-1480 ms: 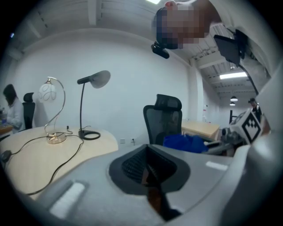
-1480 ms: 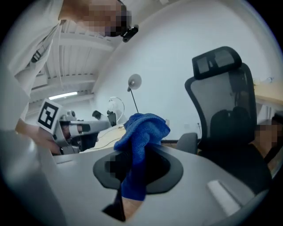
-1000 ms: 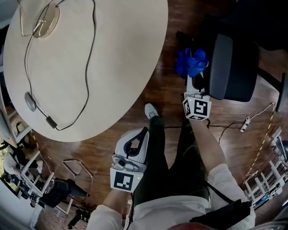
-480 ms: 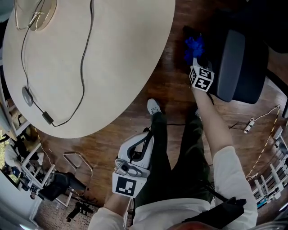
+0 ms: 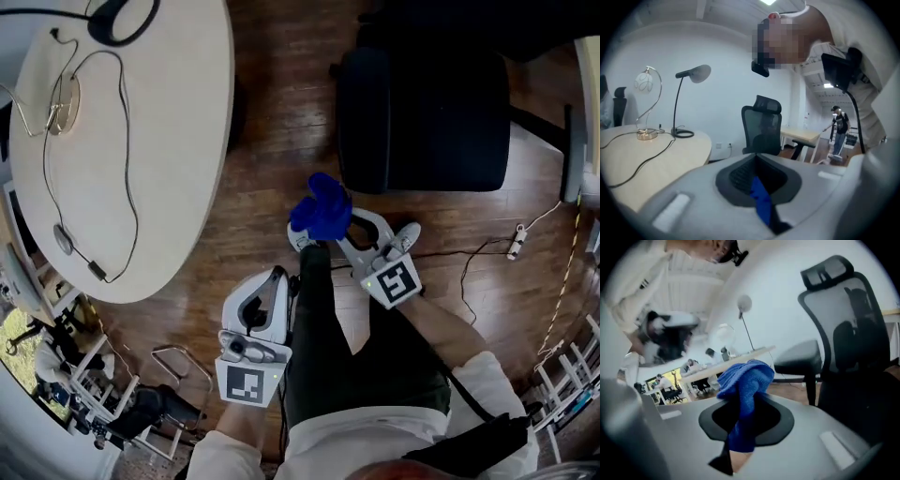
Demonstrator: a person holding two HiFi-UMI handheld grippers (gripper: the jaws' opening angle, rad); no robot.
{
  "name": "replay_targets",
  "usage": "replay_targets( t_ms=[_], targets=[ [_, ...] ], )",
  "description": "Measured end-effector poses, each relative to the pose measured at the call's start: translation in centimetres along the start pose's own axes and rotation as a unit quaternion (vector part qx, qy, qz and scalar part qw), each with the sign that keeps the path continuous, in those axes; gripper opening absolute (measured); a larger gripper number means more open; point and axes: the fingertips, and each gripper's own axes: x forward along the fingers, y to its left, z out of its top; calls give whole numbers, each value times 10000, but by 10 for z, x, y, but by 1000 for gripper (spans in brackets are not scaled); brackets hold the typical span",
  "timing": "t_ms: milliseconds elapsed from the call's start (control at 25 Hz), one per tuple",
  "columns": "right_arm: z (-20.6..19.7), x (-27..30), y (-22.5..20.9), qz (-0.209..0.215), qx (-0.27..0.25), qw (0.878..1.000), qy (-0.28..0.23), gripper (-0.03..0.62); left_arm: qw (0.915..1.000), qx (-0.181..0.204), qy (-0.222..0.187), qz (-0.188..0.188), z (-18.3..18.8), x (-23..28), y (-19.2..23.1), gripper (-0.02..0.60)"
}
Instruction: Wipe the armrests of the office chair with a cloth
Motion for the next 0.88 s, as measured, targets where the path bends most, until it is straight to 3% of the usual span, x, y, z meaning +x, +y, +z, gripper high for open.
replay_targets(
  t_ms=[120,320,440,560,640,880],
  targets=[
    [72,-99,-19,-405,401,9970,-519,72,9996,230,-144,-89,20,31,-36,-1],
    [142,-237,-128,-1459,-176,9852,-881,72,9987,-2,-509,-46,56,108,-125,0],
    [166,-319,-200,-2259,-437,9687,-929,72,9959,-94,-766,-473,80,165,-185,0],
    [174,-399,-268,-3179,-530,9434,-786,72,9918,136,-736,-1038,82,205,-227,0],
    [168,-444,-306,-3690,-336,9262,-689,72,9906,359,-595,-1177,79,221,-239,0],
    [129,-511,-371,-4388,-47,8985,-59,72,9890,582,-246,-1337,86,247,-255,0]
  ],
)
